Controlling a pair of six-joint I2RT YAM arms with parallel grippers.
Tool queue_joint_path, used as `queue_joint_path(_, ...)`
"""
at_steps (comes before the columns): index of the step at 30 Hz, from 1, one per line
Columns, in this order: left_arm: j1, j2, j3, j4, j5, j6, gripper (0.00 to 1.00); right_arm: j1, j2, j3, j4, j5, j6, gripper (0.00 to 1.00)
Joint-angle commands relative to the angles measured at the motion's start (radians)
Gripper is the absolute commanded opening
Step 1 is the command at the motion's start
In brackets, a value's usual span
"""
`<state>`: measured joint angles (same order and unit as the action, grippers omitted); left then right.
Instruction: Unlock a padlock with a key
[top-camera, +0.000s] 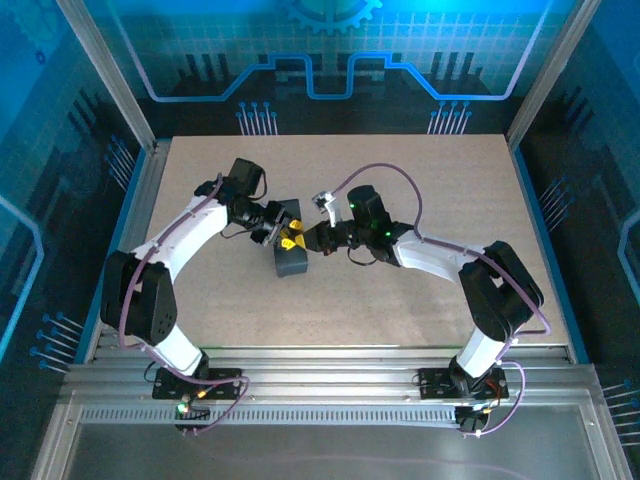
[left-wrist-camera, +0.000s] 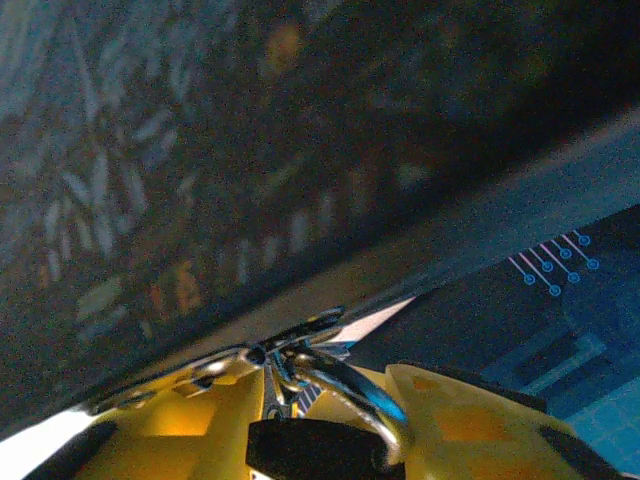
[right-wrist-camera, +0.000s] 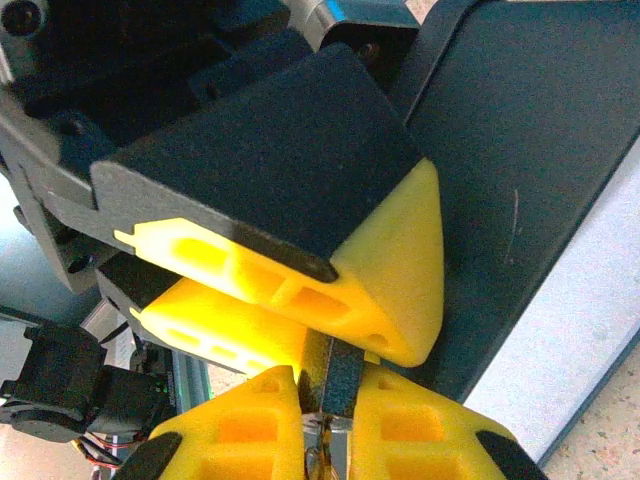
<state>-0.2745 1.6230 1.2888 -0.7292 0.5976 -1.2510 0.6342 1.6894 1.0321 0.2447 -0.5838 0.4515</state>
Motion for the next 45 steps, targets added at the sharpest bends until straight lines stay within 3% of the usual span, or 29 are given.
queue_joint_path(1,0.026,-0.020,0.050,-0.037,0.045,0.042,0.43,-0.011,-0.009,0.040,-0.071,0.002,-0.046,0.04)
queue_joint_path(5,0.058,-0.027,0.068,-0.054,0.041,0.071,0.52,-0.030,-0.007,0.068,-0.132,-0.010,-0.053,0.03)
queue_joint_path(11,0.093,-0.029,0.092,-0.065,0.025,0.133,0.53,-0.052,0.008,0.090,-0.141,-0.049,-0.008,0.03)
queue_joint_path(17,0.105,0.054,0.232,-0.227,-0.219,0.418,0.48,-0.089,0.076,0.185,-0.271,-0.097,0.081,0.06)
queue_joint_path(20,0.107,0.055,0.218,-0.196,-0.318,0.454,0.46,-0.107,0.094,0.178,-0.220,-0.136,0.156,0.05)
queue_joint_path(24,0.113,0.090,0.244,-0.182,-0.369,0.498,0.47,-0.114,0.113,0.182,-0.199,-0.136,0.209,0.07)
queue_joint_path(34,0.146,0.197,0.311,-0.159,-0.440,0.623,0.44,-0.127,0.154,0.182,-0.096,-0.163,0.329,0.04)
queue_joint_path(45,0.140,0.259,0.287,-0.112,-0.349,0.671,0.37,-0.126,0.213,0.211,0.019,-0.180,0.476,0.02)
